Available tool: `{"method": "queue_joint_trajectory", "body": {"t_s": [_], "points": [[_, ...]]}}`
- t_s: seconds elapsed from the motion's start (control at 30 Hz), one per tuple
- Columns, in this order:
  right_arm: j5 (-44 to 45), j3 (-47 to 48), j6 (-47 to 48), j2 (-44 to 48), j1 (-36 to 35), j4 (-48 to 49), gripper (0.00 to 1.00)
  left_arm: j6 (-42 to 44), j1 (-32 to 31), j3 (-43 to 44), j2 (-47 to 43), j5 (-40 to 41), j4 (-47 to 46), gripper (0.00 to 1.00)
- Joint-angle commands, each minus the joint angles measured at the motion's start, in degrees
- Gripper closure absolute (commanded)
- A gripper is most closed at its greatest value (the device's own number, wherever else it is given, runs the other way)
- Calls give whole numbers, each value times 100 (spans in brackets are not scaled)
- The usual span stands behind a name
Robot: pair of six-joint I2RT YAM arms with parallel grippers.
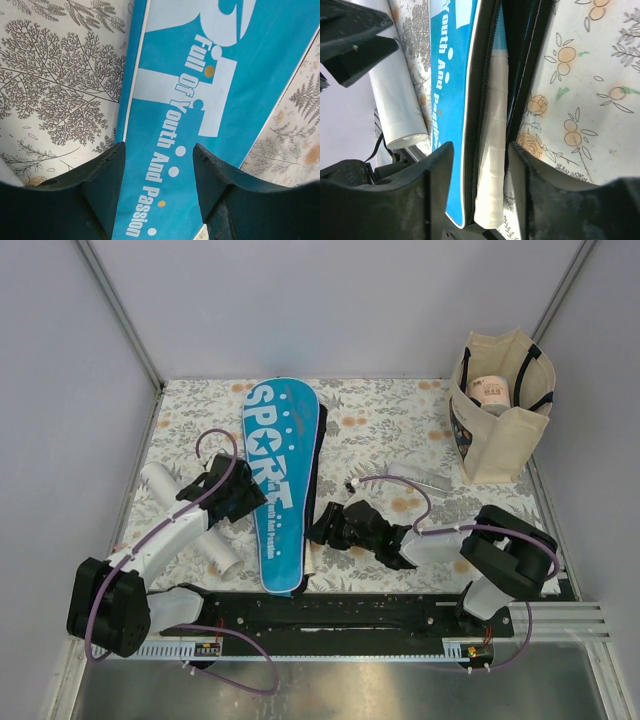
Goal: Pack up the badminton gear
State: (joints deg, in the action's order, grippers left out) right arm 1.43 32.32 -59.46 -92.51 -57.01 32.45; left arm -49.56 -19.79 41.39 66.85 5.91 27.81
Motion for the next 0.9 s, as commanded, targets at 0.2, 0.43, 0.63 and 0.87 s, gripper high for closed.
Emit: {"method": "queue_joint_trajectory", "body": {"t_s": [0.2, 0.43, 0.63, 0.87], "points": [[358, 292, 286, 568, -99, -836, 32, 140, 81, -139, 416, -248, -171, 40], [226, 802, 435, -38, -196, -1003, 31, 113, 81, -271, 531, -327, -267, 40], [472, 1286, 453, -408, -363, -1584, 33, -9, 81, -482, 575, -503, -522, 41], [629, 1138, 453, -400, -398, -1408, 77, -89, 72, -632, 636, -828, -786, 41]]}}
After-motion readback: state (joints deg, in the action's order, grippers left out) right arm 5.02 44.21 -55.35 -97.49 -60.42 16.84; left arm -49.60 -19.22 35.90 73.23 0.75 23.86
